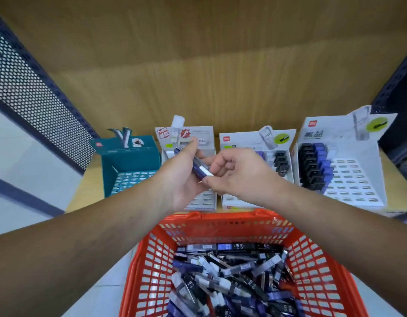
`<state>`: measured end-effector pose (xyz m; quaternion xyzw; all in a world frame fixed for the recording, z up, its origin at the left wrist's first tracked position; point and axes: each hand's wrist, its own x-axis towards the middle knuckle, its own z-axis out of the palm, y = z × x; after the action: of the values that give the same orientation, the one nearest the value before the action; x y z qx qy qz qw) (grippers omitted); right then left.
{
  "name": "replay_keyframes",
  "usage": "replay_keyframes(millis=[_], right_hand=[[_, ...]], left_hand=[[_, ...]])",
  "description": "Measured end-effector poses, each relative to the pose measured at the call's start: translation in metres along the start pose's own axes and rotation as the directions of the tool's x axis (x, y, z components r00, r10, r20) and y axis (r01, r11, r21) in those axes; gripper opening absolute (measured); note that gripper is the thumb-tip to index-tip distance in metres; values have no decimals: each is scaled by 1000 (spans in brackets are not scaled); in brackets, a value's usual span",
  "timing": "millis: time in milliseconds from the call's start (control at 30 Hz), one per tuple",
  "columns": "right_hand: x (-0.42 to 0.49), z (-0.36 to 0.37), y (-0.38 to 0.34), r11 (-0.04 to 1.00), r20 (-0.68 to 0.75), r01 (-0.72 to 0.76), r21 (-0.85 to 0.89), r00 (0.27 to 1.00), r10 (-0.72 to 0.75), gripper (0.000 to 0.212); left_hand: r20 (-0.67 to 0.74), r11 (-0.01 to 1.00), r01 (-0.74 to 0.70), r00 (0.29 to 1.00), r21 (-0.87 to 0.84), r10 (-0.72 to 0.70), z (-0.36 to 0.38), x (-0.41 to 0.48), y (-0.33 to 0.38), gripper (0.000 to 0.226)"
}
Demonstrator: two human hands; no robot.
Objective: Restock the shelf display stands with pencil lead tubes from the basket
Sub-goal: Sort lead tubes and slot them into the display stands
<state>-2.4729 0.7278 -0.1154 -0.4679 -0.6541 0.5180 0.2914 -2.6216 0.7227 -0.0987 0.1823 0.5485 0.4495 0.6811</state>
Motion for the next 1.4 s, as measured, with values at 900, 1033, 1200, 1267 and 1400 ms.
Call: replay_keyframes(millis=[900, 1033, 1200, 1267, 1400], right_hand=[[99, 56, 9, 990, -203, 106, -88, 972, -122, 20], [102, 63, 15, 942, -169, 175, -287, 959, -229, 16], [110, 72, 26, 922, -172, 175, -346, 954, -246, 15], [113, 74, 31, 912, -161, 179, -370, 954, -253, 18], [116, 79, 33, 856, -83, 276, -437, 935, -345, 17]], left_hand=[[-245, 785, -50, 936, 617, 252, -123, 42, 10, 28], [-209, 728, 33, 966, 685, 153, -137, 48, 6, 30], [-134, 687, 54, 989, 724, 63, -145, 50, 4, 14], [-117, 709, 52, 992, 703, 43, -146, 48, 5, 8], [-104, 703, 67, 995, 708, 9, -146, 45, 4, 6]])
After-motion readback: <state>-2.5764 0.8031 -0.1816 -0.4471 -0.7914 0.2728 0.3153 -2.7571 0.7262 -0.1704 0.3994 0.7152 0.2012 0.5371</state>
